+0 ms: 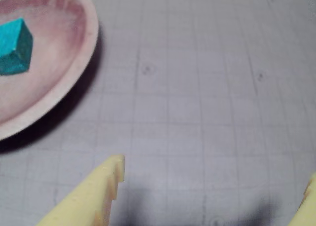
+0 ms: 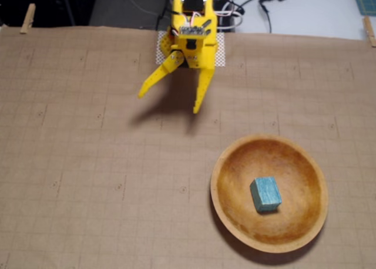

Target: Grasp a blue block and put it in the bowl.

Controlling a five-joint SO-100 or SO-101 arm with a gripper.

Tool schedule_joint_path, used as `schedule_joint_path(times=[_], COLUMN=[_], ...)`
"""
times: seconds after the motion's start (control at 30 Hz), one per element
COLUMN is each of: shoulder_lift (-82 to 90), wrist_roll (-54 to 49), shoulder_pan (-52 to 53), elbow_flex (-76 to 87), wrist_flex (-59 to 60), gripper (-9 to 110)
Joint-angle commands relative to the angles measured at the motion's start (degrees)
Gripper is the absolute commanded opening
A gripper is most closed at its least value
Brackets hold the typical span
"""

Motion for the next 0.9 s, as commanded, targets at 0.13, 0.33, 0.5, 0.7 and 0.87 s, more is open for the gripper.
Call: schedule_joint_path(times=[0.13,0.33,0.5,0.7,0.87], shoulder_lift=[0.4,0.4,0.4,0.4,0.4], wrist_roll=[-0.9,-1.7,-1.9,-2.0,-5.3], shoulder_pan=[0.2,0.8,0.5,1.4,3.2], elbow_flex=[0.2,2.0,2.7,2.5,2.8], wrist_flex=[5.1,8.4,10.0,14.2,17.0], gripper=[47,42,27,10,0])
